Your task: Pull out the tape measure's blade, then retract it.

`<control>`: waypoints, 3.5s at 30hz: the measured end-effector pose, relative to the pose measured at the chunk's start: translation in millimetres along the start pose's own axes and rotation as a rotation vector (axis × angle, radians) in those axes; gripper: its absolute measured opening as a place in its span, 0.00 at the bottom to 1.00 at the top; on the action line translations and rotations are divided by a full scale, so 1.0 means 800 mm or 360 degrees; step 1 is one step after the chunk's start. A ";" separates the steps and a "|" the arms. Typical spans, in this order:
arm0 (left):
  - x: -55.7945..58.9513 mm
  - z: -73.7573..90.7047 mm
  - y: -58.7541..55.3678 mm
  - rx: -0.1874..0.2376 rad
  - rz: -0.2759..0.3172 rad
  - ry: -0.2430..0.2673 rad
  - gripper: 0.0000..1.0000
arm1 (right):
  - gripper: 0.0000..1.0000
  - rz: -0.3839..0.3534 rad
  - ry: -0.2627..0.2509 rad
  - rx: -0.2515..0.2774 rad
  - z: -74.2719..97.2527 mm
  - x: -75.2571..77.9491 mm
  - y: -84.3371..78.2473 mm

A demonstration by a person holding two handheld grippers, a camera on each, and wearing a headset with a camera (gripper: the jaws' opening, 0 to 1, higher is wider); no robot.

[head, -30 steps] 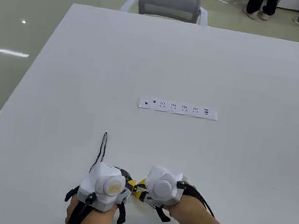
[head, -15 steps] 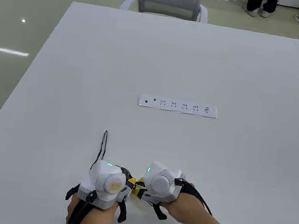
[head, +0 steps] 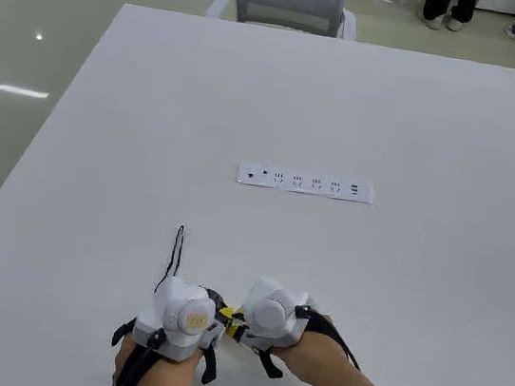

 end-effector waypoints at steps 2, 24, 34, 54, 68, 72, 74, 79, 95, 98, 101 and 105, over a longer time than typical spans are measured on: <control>0.000 0.001 0.000 0.0000 0.0002 -0.0001 0.54 | 0.12 0.0037 -0.0012 -0.0004 0.001 -0.003 0.001; -0.003 0.000 0.001 0.0002 0.0030 -0.0016 0.56 | 0.87 -0.0356 -0.0259 0.0032 0.029 0.023 -0.006; -0.002 0.001 0.004 -0.0014 -0.0050 -0.0078 0.58 | 1.00 -0.0372 -0.0330 0.0071 0.045 0.026 -0.007; -0.023 0.016 0.024 0.0097 0.0069 -0.0235 0.97 | 1.00 -0.0391 -0.0426 0.0169 0.075 0.020 0.012; -0.063 0.069 0.008 0.0195 -0.0018 -0.0502 0.99 | 1.00 -0.0457 -0.0534 0.0209 0.125 0.006 -0.014; -0.074 0.083 0.001 0.0181 -0.0034 -0.0532 0.99 | 1.00 -0.0434 -0.0557 0.0272 0.142 0.002 -0.020; -0.075 0.092 -0.002 0.0188 -0.0090 -0.0583 0.99 | 1.00 -0.0440 -0.0560 0.0272 0.149 -0.001 -0.026; -0.087 0.113 -0.005 0.0239 -0.0115 -0.0636 0.99 | 1.00 -0.0493 -0.0606 0.0308 0.173 -0.008 -0.033; -0.165 0.187 -0.050 0.0241 0.0021 -0.0523 0.99 | 1.00 -0.0620 -0.0724 0.0334 0.237 -0.055 -0.092; -0.166 0.202 -0.057 0.0234 0.0023 -0.0553 0.99 | 1.00 -0.0588 -0.0757 0.0343 0.252 -0.061 -0.094; -0.174 0.213 -0.063 0.0229 0.0024 -0.0553 0.99 | 1.00 -0.0575 -0.0760 0.0347 0.264 -0.066 -0.099; -0.189 0.225 -0.067 0.0243 0.0058 -0.0530 0.99 | 1.00 -0.0584 -0.0750 0.0382 0.277 -0.074 -0.104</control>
Point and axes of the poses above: the centre of the closed fingertips' face, and the gripper's own axes: z roughly backward along the fingers, x roughly to its right, y roughly out of its top, the point moved 5 cm from there along z, roughly backward along the fingers, and after that the axes turned 9 degrees about x, right-handed, at the moved point
